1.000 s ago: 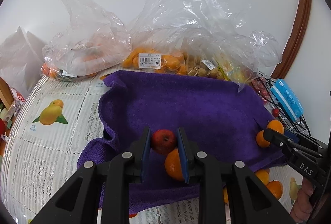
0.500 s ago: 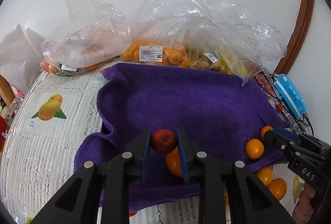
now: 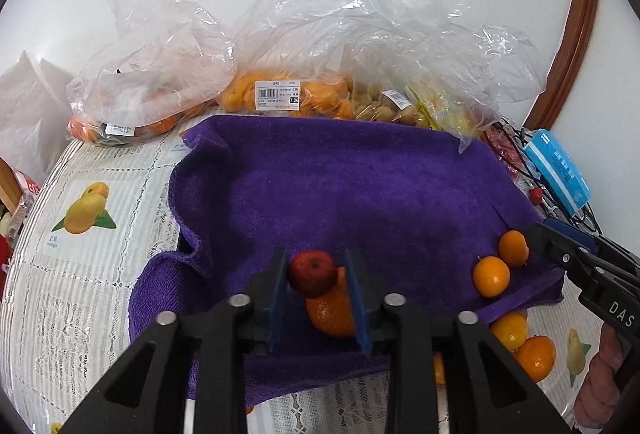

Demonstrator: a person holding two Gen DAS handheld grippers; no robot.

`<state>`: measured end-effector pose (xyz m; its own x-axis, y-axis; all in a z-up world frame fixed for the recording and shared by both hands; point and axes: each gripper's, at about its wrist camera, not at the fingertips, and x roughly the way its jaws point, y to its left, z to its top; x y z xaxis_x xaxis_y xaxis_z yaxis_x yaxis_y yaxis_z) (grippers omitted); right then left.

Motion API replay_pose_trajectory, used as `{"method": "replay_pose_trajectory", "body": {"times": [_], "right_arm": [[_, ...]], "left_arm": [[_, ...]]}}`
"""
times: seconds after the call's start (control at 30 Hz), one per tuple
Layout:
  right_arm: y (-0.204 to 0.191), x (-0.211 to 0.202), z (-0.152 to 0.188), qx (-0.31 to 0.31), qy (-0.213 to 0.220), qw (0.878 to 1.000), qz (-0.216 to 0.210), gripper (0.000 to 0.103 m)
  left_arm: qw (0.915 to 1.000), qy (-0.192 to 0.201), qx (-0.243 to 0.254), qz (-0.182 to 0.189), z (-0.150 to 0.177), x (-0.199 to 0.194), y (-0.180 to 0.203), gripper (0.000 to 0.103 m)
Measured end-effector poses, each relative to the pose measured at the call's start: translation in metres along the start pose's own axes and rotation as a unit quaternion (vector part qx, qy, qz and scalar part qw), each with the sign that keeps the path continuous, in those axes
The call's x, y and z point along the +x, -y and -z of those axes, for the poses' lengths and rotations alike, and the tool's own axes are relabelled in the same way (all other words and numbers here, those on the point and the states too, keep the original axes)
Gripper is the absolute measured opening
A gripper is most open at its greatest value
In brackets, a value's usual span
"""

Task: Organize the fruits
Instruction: 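Lift both fruits onto the purple towel and open both grippers to release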

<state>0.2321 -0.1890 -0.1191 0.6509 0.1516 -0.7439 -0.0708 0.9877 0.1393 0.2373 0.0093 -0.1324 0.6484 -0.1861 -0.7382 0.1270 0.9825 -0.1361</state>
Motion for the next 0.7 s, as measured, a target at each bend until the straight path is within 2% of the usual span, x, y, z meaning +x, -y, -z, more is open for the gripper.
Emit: {"method": "replay_pose_trajectory", "body": {"times": [0.07,0.13,0.33,0.47,0.7], "right_arm": [[0.0,-0.001,0.0,0.002,0.003,1.0,0.005,0.051],[0.003,-0.002,-0.001,0.009,0.006,1.0,0.007,0.055],[0.008,-0.006,-0.002,0.024,0.005,1.0,0.0,0.067],[0.004,-0.011,-0.004,0.008,0.014,1.0,0.012,0.079],[-0.008,-0.022,-0.004,-0.01,0.018,0.999,0.046,0.089]], "left_arm": [[1.0,0.001,-0.001,-0.004,0.0,-0.001,0.0,0.045],[1.0,0.005,0.0,-0.005,-0.001,-0.002,0.0,0.046],[0.9998,0.017,0.002,-0.006,-0.003,-0.009,0.002,0.056],[0.9997,0.023,0.004,-0.012,-0.005,-0.013,0.004,0.063],[0.9985,0.035,0.018,-0.039,-0.007,-0.023,0.013,0.073]]}}
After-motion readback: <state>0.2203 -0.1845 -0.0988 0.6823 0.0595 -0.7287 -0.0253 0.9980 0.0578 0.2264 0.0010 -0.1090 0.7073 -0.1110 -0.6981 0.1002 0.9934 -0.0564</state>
